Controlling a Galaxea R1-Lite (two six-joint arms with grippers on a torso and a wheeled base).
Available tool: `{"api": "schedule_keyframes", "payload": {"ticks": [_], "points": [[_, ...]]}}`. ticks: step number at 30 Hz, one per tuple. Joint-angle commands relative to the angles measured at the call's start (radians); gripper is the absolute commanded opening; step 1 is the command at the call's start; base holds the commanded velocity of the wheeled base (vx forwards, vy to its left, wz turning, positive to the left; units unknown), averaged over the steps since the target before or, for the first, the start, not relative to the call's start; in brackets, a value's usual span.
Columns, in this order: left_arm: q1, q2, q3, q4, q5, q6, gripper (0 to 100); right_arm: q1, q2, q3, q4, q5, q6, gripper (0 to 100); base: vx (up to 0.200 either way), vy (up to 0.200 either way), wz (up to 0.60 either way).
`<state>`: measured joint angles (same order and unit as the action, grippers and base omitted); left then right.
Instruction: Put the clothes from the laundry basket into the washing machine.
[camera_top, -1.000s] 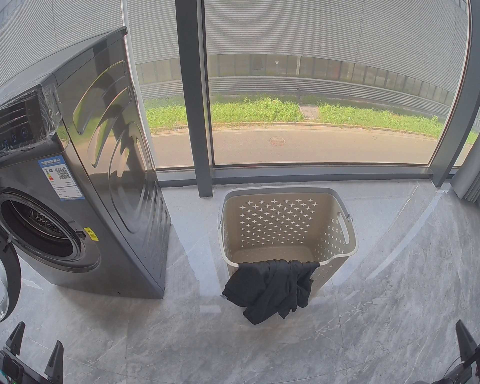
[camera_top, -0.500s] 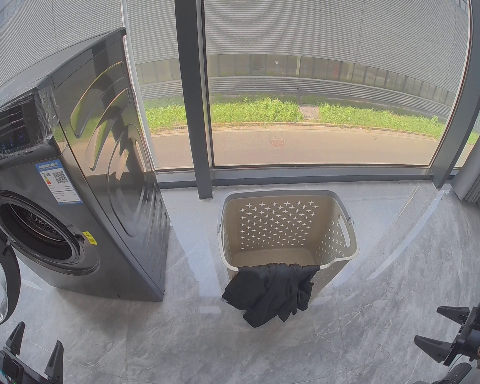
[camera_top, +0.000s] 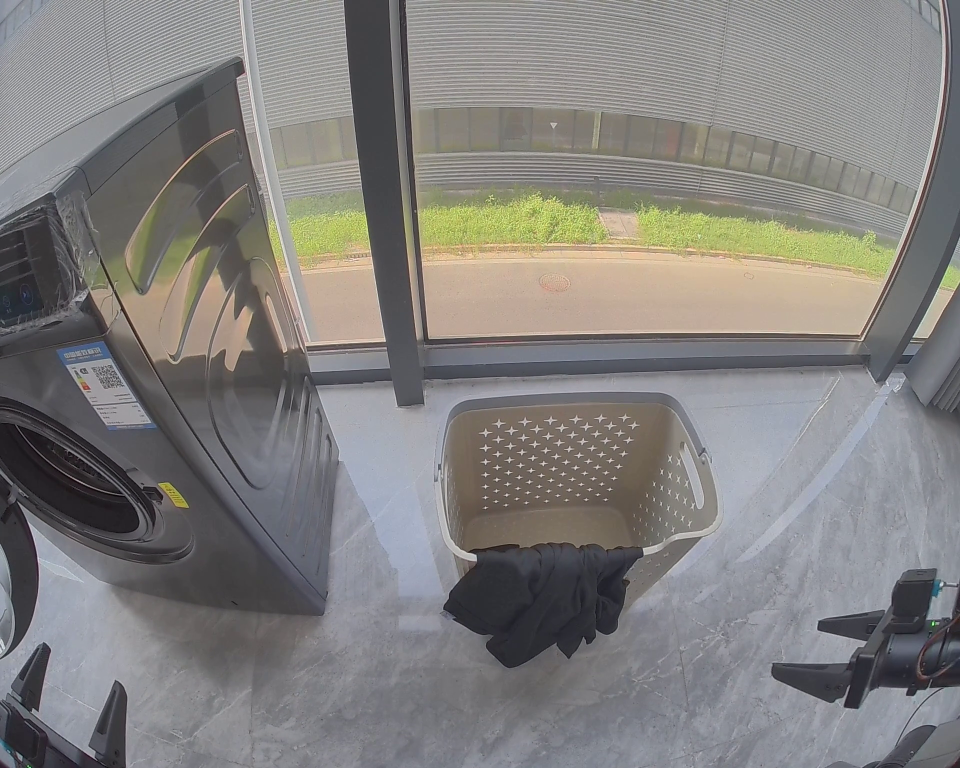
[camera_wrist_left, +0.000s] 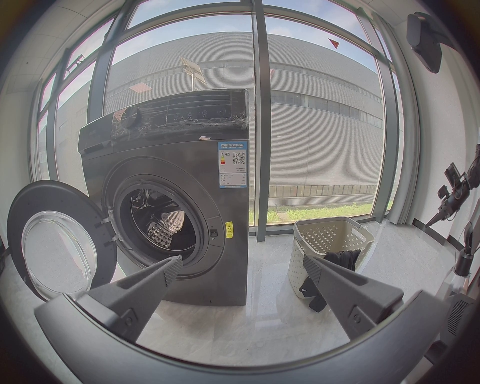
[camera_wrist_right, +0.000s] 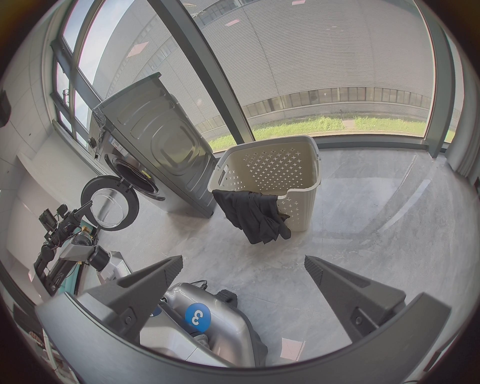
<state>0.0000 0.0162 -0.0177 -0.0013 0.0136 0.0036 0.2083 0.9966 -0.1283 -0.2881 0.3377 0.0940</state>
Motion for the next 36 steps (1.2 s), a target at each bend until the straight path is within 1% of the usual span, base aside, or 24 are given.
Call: {"api": "schedule_keyframes", "payload": {"ticks": [1,4,5,6,9,10,11,14,17,19,22,24,27,28,29,30,32,33,34,36], "points": [[0.0,-0.016,0.016,0.0,0.0,-0.004,100,0.051,0.231,0.003,-0.115,-0.002,0.004,100,0.0,0.0,0.0],[0.0,-0.016,0.016,0.0,0.002,-0.004,100,0.085,0.316,0.001,-0.181,-0.006,0.023,100,0.0,0.0,0.0],[0.0,-0.016,0.016,0.0,0.002,-0.004,100,0.085,0.316,0.001,-0.181,-0.006,0.023,100,0.0,0.0,0.0],[0.0,-0.016,0.016,0.0,0.002,-0.004,100,0.117,0.378,-0.004,-0.232,-0.016,0.053,100,0.0,0.0,0.0],[0.0,-0.016,0.016,0.0,0.002,-0.002,100,0.163,0.481,-0.007,-0.319,-0.06,0.102,100,0.0,0.0,0.0],[0.0,-0.016,0.016,0.0,0.002,-0.002,100,0.166,0.487,-0.007,-0.326,-0.063,0.104,100,0.0,0.0,0.0],[0.0,-0.016,0.016,0.0,0.0,-0.001,100,0.191,0.557,-0.008,-0.398,-0.091,0.131,100,0.0,0.0,0.0],[0.0,-0.016,0.016,0.0,0.0,-0.001,100,0.238,0.689,-0.011,-0.542,-0.138,0.17,100,0.0,0.0,0.0],[0.0,-0.016,0.016,0.0,0.0,-0.004,100,0.27,0.794,-0.022,-0.651,-0.172,0.205,100,0.0,0.0,0.0],[0.0,-0.016,0.016,0.0,0.002,-0.004,100,0.29,0.875,-0.031,-0.726,-0.197,0.227,100,0.0,0.0,0.0],[0.0,-0.016,0.016,0.0,0.002,-0.005,100,0.307,0.975,-0.048,-0.815,-0.236,0.233,100,0.0,0.0,0.0],[0.0,-0.016,0.016,0.0,0.002,-0.005,100,0.309,1.034,-0.063,-0.853,-0.25,0.234,100,0.0,0.0,0.0],[0.0,-0.016,0.016,0.0,0.002,-0.007,100,0.307,1.079,-0.088,-0.872,-0.253,0.236,100,0.0,0.0,0.0],[0.0,-0.016,0.016,0.0,0.002,-0.007,100,0.299,1.114,-0.123,-0.862,-0.255,0.24,100,0.0,0.0,0.0],[0.0,-0.016,0.016,0.0,0.002,-0.007,100,0.299,1.114,-0.123,-0.862,-0.255,0.24,100,0.0,0.0,0.0],[0.0,-0.016,0.016,0.0,0.002,-0.005,100,0.299,1.149,-0.16,-0.869,-0.262,0.256,100,0.0,0.0,0.0],[0.0,-0.016,0.016,0.0,0.002,-0.005,100,0.301,1.177,-0.192,-0.87,-0.281,0.268,100,0.0,0.0,0.0],[0.0,-0.016,0.016,0.0,0.002,-0.005,100,0.303,1.179,-0.194,-0.87,-0.284,0.27,100,0.0,0.0,0.0],[0.0,-0.016,0.016,0.0,0.002,-0.005,100,0.304,1.203,-0.226,-0.864,-0.296,0.273,100,0.0,0.0,0.0],[0.0,-0.016,0.016,0.0,0.002,-0.004,100,0.307,1.229,-0.254,-0.869,-0.298,0.274,100,0.0,0.0,0.0]]}}
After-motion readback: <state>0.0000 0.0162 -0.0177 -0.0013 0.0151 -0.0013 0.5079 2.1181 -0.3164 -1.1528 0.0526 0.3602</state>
